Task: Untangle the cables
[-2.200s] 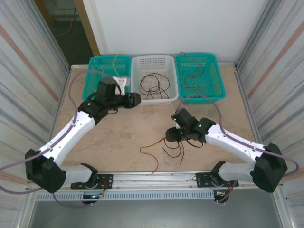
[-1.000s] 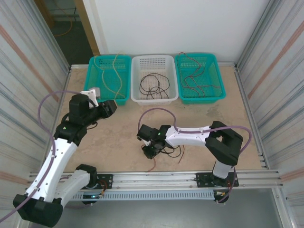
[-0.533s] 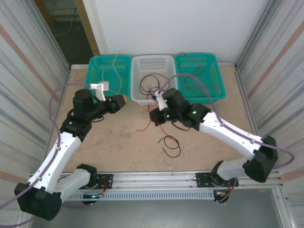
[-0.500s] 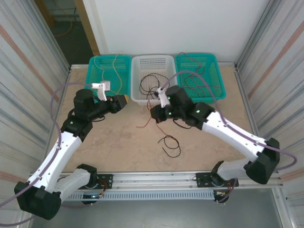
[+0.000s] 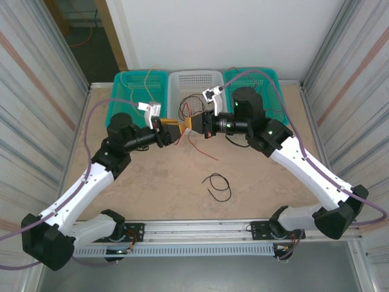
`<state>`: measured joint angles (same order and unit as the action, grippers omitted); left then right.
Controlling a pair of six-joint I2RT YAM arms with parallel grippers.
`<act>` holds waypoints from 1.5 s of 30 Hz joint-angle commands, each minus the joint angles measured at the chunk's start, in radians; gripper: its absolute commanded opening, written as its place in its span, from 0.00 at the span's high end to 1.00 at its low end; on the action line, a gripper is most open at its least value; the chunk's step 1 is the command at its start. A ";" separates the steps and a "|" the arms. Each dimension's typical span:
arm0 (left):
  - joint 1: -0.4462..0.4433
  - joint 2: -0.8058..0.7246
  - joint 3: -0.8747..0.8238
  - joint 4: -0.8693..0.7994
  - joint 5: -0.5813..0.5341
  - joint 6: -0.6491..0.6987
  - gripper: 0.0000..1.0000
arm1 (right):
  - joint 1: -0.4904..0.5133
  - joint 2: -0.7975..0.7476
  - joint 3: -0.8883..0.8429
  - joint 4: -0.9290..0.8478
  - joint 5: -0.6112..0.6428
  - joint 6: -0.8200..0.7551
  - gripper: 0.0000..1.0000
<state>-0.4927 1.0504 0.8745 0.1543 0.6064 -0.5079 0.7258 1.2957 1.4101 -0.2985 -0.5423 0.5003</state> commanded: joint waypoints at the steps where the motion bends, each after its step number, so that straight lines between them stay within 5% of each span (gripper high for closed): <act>1: -0.018 -0.019 0.008 0.005 -0.015 0.068 0.40 | -0.005 0.005 0.026 0.048 -0.083 0.044 1.00; 12: -0.018 -0.022 0.023 0.043 -0.042 0.075 0.50 | -0.005 -0.002 -0.003 0.095 -0.130 0.084 1.00; 26: -0.018 -0.036 0.086 -0.018 -0.219 0.133 0.99 | -0.009 -0.022 -0.035 0.034 -0.122 0.049 1.00; 30: -0.010 -0.038 0.081 -0.015 -0.237 0.127 1.00 | -0.015 -0.041 -0.049 0.027 -0.119 0.046 1.00; 36: -0.007 -0.033 0.054 0.077 -0.029 0.110 0.48 | -0.031 -0.051 -0.047 0.027 -0.125 0.044 1.00; 41: -0.007 -0.043 0.041 0.102 0.055 0.105 0.37 | -0.035 -0.044 -0.024 0.032 -0.148 0.052 1.00; 45: -0.007 -0.017 0.061 0.050 0.041 0.134 0.39 | -0.037 -0.045 -0.017 0.044 -0.170 0.061 1.00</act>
<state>-0.5022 1.0321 0.9211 0.2062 0.6121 -0.3962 0.6933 1.2747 1.3647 -0.2695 -0.6716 0.5678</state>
